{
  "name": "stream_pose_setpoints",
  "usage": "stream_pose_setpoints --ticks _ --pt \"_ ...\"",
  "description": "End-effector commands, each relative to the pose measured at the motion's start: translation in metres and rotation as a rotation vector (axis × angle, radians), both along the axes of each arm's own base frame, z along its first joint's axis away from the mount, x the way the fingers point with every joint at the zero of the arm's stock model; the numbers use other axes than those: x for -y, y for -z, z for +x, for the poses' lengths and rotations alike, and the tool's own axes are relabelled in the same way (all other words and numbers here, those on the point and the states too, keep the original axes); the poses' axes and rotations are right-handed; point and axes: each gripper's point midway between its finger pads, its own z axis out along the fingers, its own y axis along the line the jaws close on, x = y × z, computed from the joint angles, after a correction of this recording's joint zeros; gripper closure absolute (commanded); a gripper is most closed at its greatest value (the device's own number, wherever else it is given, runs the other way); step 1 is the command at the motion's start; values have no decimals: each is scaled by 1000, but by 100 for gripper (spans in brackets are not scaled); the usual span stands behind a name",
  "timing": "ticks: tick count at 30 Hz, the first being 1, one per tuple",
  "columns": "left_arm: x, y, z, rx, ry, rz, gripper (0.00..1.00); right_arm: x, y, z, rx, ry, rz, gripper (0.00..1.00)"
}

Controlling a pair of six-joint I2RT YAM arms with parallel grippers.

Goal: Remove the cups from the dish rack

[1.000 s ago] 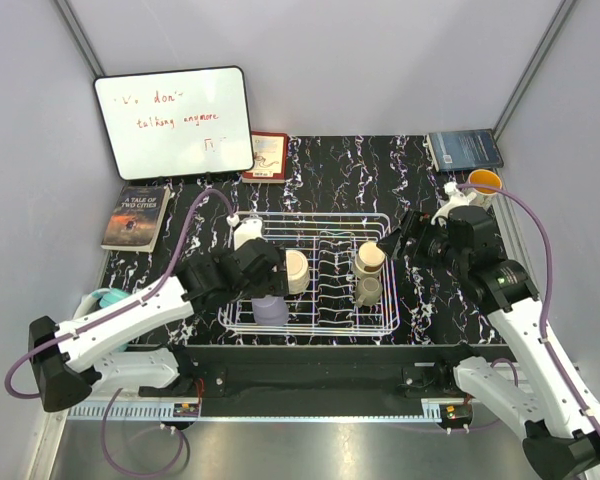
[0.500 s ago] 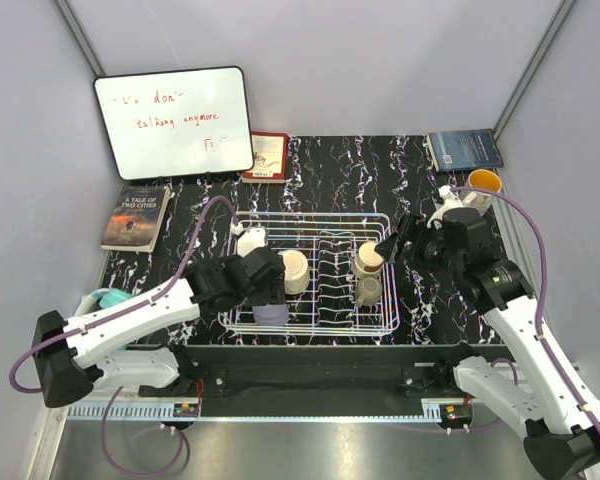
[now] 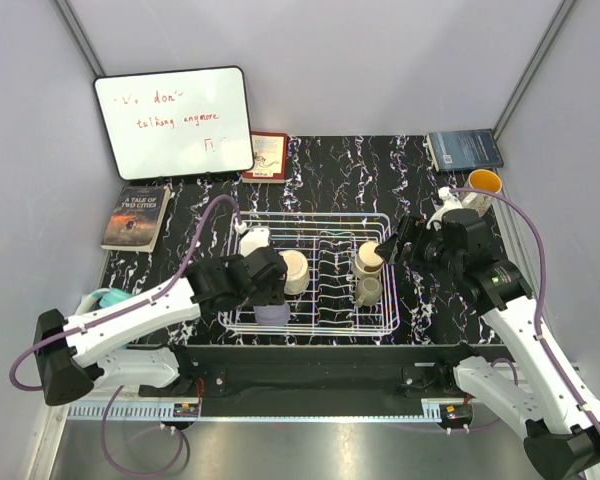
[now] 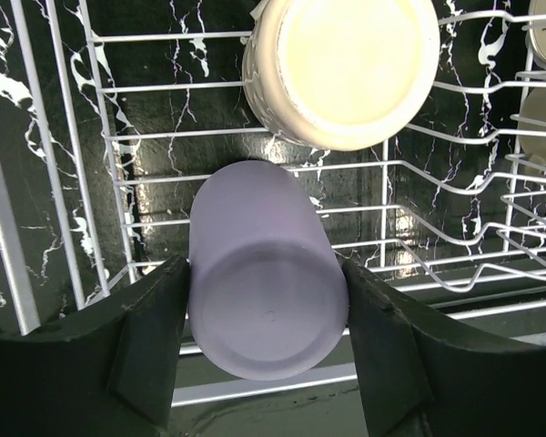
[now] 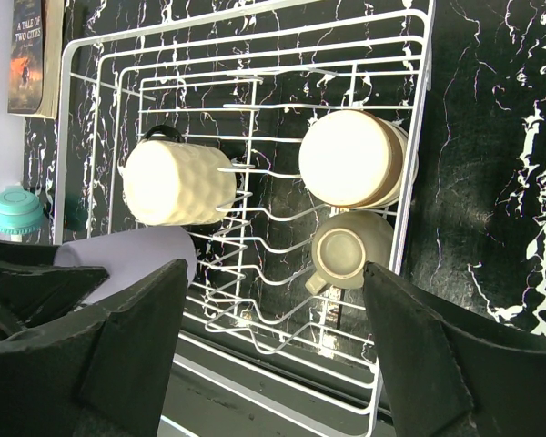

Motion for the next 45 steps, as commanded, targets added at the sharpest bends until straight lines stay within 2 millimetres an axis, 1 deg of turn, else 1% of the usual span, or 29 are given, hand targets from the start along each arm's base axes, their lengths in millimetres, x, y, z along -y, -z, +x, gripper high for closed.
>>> stream_pose_setpoints --ticks 1,5,6,9,12,15,16,17,18,19,20,21,22,23,24,25,26,27,28,29,30,31,32,33,34,36,37,44,45 --pt "12 -56 16 112 29 -53 80 -3 -13 2 54 -14 13 16" --pt "15 -89 23 165 54 -59 84 -4 -18 3 66 -15 20 16" --pt "15 -94 23 171 59 -64 87 -4 -19 2 69 -19 21 16" --pt "17 -120 24 203 74 -98 94 -4 -22 1 73 -18 30 16" --pt "16 -156 27 269 73 -168 100 -5 -25 0 77 -22 38 16" --pt "17 -187 27 336 93 -249 100 -6 -29 1 84 -20 46 16" --pt "22 -198 29 373 104 -291 100 -6 -31 1 88 -19 49 16" --pt "23 -204 28 391 111 -321 100 -6 -31 1 90 -19 51 16" --pt "26 -201 27 389 127 -341 100 -6 -32 1 89 -18 53 16" --pt "27 -217 28 438 129 -418 100 -6 -33 1 89 -15 55 16" --pt "33 -221 25 443 156 -473 100 -6 -36 1 97 -13 62 16" --pt "35 -203 25 427 167 -482 100 -7 -38 1 101 -13 67 16" --pt "35 -226 28 494 150 -603 100 -7 -38 1 102 -10 72 16" --pt "41 -230 21 493 199 -680 100 -9 -42 0 108 -14 87 16" --pt "45 -229 21 505 214 -736 100 -10 -45 1 119 -14 99 16" --pt "48 -229 33 544 193 -831 100 -11 -47 1 124 -18 111 16" --pt "51 -234 24 547 249 -914 100 -14 -47 -1 120 -26 132 16" --pt "54 -237 23 549 276 -973 100 -16 -50 1 134 -28 149 16" --pt "51 -242 33 579 258 -1051 100 -17 -51 0 137 -26 162 16" --pt "59 -241 28 545 328 -1094 100 -19 -52 -2 130 -29 184 16" --pt "60 -242 30 541 348 -1128 100 -21 -56 -2 143 -35 202 16" --pt "56 -255 36 573 350 -1203 100 -23 -58 -2 145 -40 218 16" --pt "64 -241 40 523 367 -1214 100 -27 -63 -4 148 -55 244 16" --pt "65 -241 43 516 373 -1235 100 -29 -69 -4 164 -60 263 16" --pt "65 -251 44 529 385 -1287 100 -30 -72 -4 169 -66 277 16" --pt "75 -240 49 479 399 -1302 100 -35 -83 -6 191 -87 321 17" --pt "77 -248 48 484 417 -1349 100 -36 -86 -6 199 -92 332 17" --pt "93 -241 46 404 475 -1403 100 -48 -99 -1 211 -130 394 19" --pt "94 -240 45 396 480 -1401 100 -50 -104 1 227 -133 406 19"
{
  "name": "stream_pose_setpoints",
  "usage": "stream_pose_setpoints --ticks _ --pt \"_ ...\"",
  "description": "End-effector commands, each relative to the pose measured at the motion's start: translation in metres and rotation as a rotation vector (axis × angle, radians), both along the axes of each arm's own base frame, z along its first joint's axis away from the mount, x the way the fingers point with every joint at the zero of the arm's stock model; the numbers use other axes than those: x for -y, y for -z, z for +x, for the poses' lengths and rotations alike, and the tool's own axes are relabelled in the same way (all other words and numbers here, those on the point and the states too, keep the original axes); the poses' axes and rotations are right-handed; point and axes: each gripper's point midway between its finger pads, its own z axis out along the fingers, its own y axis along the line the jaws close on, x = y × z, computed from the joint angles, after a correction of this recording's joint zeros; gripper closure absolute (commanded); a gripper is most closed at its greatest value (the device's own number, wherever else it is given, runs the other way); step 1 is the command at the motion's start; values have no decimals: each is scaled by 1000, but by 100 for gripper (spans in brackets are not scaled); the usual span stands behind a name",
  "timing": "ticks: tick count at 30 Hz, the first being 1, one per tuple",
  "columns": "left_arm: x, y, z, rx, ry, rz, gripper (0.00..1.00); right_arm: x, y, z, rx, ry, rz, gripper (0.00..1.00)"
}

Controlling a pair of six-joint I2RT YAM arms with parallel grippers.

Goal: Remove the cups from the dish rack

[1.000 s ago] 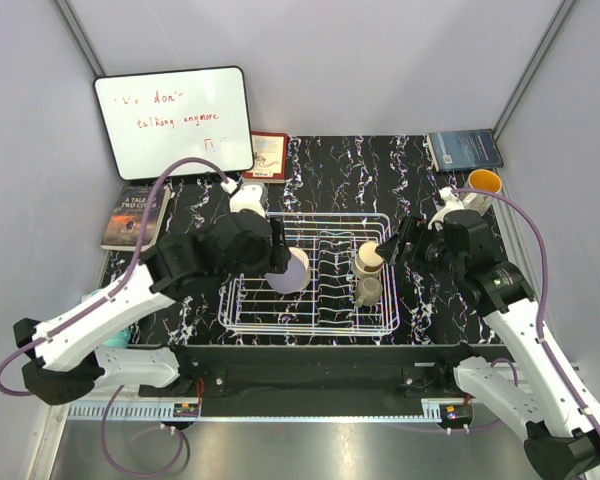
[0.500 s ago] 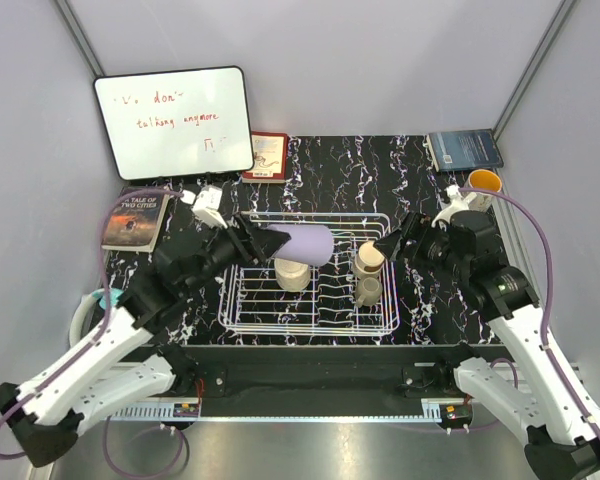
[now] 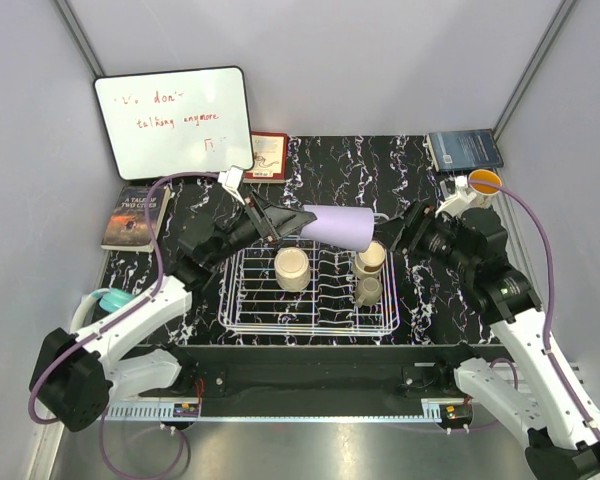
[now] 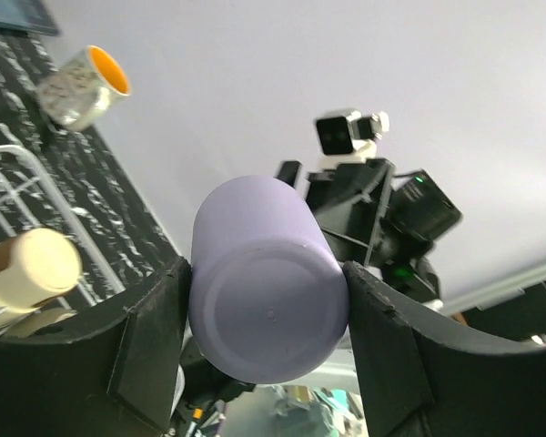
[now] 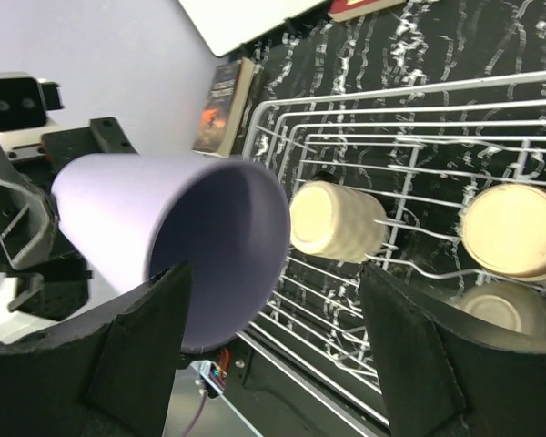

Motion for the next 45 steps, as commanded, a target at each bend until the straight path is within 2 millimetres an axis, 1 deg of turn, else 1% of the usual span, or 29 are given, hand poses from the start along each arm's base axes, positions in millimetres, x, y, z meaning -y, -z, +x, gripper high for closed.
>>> stream_pose_setpoints --ticks 1,4,5,7,8,9,10,11,12,15,16,19,21,22,23,24,25,26,27,28,30,31,32,35,36,37,40,42,45 --pt "2 -38 -24 114 106 -111 100 -15 -28 3 76 -60 85 19" --pt "3 -31 -22 100 104 -95 100 -17 -39 4 104 -71 101 19" --pt "3 -30 -20 95 96 -92 100 -15 -43 5 120 -56 97 20" --pt "2 -29 -18 99 80 -83 100 -9 -44 6 118 -25 78 20" --pt "0 -33 -17 107 62 -88 100 -1 -47 9 130 22 55 20" --pt "0 -31 -15 91 49 -71 100 5 -36 8 89 48 18 20" --pt "-1 -30 -13 108 30 -46 100 9 -34 8 81 66 -2 20" --pt "-3 -40 -10 125 3 -46 100 17 -35 8 92 101 -29 20" --pt "-5 -39 -9 121 -10 -25 100 20 -31 5 81 111 -41 20" --pt "-10 -45 -1 144 -35 -17 100 22 -38 -5 116 100 -22 21" --pt "-10 -46 1 141 -33 -24 100 20 -41 -7 123 91 -12 21" --pt "-6 -44 2 126 6 -65 100 5 -52 -17 148 -7 45 22" --pt "-3 -43 1 115 34 -83 100 0 -58 -17 162 -32 71 22" --pt "-2 -37 2 99 38 -85 100 -3 -59 -20 162 -55 89 23" --pt "-1 -37 2 97 45 -91 100 -7 -65 -20 186 -74 110 23" --pt "-1 -39 1 99 52 -105 100 -9 -66 -21 188 -87 119 23" --pt "0 -35 1 92 58 -101 100 -15 -65 -24 176 -126 134 23" --pt "2 -34 -1 90 77 -99 100 -18 -71 -23 197 -146 153 23" --pt "2 -37 -3 97 89 -115 100 -22 -73 -24 201 -169 167 23" --pt "3 -37 -4 95 100 -120 100 -27 -71 -26 180 -204 186 23" --pt "5 -37 -7 94 127 -133 100 -32 -77 -26 205 -237 210 23" --pt "6 -36 -9 93 140 -133 100 -37 -74 -25 183 -264 221 24" --pt "7 -34 -10 91 149 -133 100 -39 -77 -24 191 -275 227 24" --pt "9 -36 -14 95 175 -144 100 -46 -78 -24 188 -321 247 29" --pt "10 -35 -15 92 187 -146 100 -47 -78 -24 189 -328 253 34" --pt "12 -35 -17 91 204 -143 100 -48 -77 -24 183 -335 262 36" --pt "17 -27 -19 57 244 -130 100 -53 -79 -23 187 -365 281 43" --pt "21 -26 -22 53 273 -142 100 -56 -81 -23 191 -393 296 44" --pt "25 -24 -24 47 294 -142 100 -60 -80 -24 179 -423 323 53"
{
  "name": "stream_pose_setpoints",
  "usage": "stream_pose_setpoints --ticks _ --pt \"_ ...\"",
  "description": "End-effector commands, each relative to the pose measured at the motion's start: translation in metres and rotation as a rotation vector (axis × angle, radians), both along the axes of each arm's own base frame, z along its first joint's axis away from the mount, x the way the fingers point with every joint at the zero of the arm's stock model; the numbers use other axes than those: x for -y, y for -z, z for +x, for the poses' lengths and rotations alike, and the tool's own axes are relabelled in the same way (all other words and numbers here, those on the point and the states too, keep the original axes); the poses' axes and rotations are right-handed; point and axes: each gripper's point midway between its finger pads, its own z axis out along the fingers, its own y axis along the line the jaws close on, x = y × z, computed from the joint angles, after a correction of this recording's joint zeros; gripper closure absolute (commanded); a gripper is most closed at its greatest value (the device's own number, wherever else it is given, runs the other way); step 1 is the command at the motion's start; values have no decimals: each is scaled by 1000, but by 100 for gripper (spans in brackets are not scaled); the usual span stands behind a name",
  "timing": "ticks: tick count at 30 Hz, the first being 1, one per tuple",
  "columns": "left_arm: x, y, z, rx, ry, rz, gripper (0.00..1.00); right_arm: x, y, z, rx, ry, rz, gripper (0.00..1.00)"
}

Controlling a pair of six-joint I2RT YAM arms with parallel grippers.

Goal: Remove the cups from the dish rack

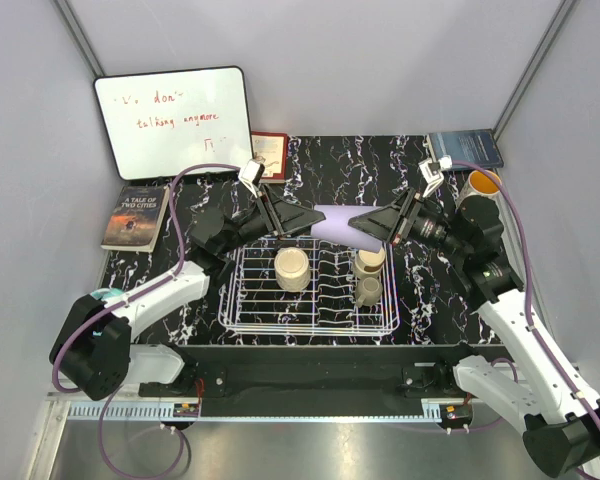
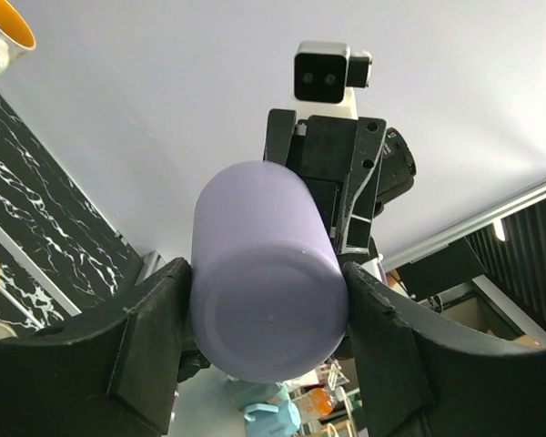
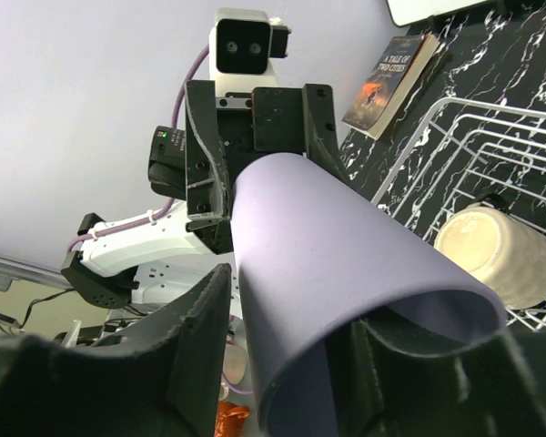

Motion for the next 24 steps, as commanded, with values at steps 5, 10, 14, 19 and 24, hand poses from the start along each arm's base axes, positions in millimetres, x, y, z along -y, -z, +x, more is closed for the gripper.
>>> stream_pose_setpoints --ticks 5,10,14,19,24 --pt "7 -7 -14 46 87 -7 100 -7 -15 -11 56 -83 53 98" --pt "9 0 -10 79 69 97 51 -1 -23 -7 113 -32 2 100" --pt "-7 7 3 74 -37 224 5 9 -27 2 129 57 -74 100" --pt "-39 38 30 -107 -263 360 1 22 -26 52 73 244 -217 100" --pt "-82 83 40 -261 -498 547 1 36 -14 145 -21 475 -435 100"
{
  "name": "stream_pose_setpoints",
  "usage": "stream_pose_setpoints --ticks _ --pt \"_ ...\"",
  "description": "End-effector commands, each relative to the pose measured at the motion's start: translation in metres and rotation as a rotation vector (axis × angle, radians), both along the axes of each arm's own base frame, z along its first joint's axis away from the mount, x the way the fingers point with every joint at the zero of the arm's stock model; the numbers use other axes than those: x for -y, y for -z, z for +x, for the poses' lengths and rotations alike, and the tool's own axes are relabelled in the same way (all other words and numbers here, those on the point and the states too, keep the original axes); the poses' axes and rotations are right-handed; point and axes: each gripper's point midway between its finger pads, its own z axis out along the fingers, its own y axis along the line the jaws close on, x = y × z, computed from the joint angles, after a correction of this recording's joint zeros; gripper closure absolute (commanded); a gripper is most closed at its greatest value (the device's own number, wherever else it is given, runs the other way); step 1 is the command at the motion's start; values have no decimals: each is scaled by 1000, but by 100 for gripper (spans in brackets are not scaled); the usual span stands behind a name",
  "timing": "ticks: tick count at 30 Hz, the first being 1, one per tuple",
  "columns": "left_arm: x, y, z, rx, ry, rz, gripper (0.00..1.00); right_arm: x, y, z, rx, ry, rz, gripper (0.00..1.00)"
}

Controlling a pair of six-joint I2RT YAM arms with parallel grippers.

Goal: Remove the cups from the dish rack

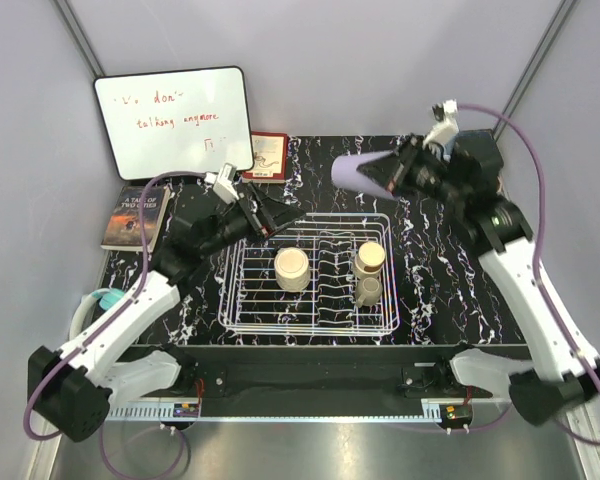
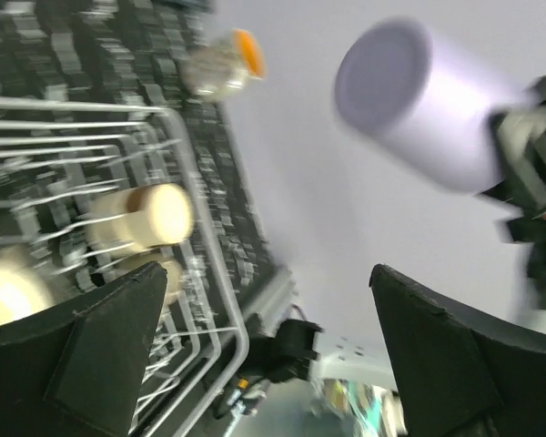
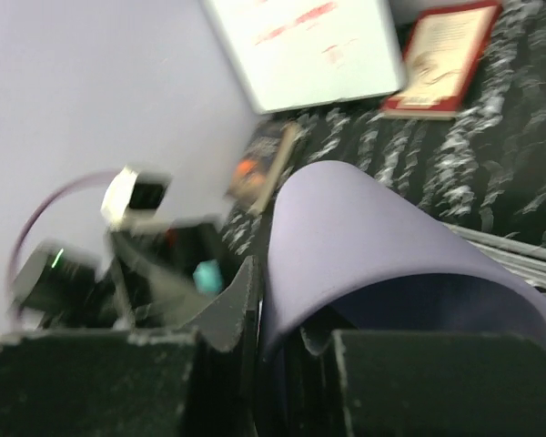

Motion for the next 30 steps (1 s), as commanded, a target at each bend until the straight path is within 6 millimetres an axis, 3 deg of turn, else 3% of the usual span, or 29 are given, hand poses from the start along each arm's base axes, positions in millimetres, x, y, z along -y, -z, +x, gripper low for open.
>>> stream_pose_setpoints --ticks 1,2,3,4,5,6,7,8,9,11,15,19,22,25,28,30 --pt "-46 61 7 -180 -239 267 2 24 36 85 -123 264 -269 100" --pt "-50 63 7 -181 -246 302 3 24 40 100 -146 287 -299 100" --pt "-54 70 8 -206 -264 339 4 16 38 133 -149 308 -323 100" --pt "-59 84 2 -255 -262 393 5 14 50 142 -197 304 -365 100" --pt "-61 84 2 -268 -267 410 5 14 21 156 -145 339 -349 100" --pt "-64 90 1 -283 -273 435 5 6 63 176 -248 322 -416 100" --pt "-67 99 -3 -313 -266 470 6 7 70 188 -260 344 -442 100" --pt "-68 101 -4 -321 -265 483 6 7 40 199 -184 373 -429 100" --pt "-71 104 -3 -329 -276 502 7 3 84 213 -276 363 -508 100" --pt "-75 113 -6 -351 -269 543 7 -2 90 234 -259 385 -511 100" --pt "-84 125 -8 -377 -273 632 6 2 121 249 -311 437 -544 100" --pt "-88 134 -8 -390 -256 701 7 14 155 248 -378 485 -639 100" --pt "-88 142 -7 -408 -243 727 7 42 168 247 -399 606 -756 100" --pt "-87 151 -8 -435 -227 749 7 78 166 248 -391 762 -855 100" --pt "-84 157 -8 -453 -207 760 7 105 171 252 -461 841 -788 100" --pt "-82 161 -7 -466 -193 767 7 103 191 253 -544 770 -725 100"
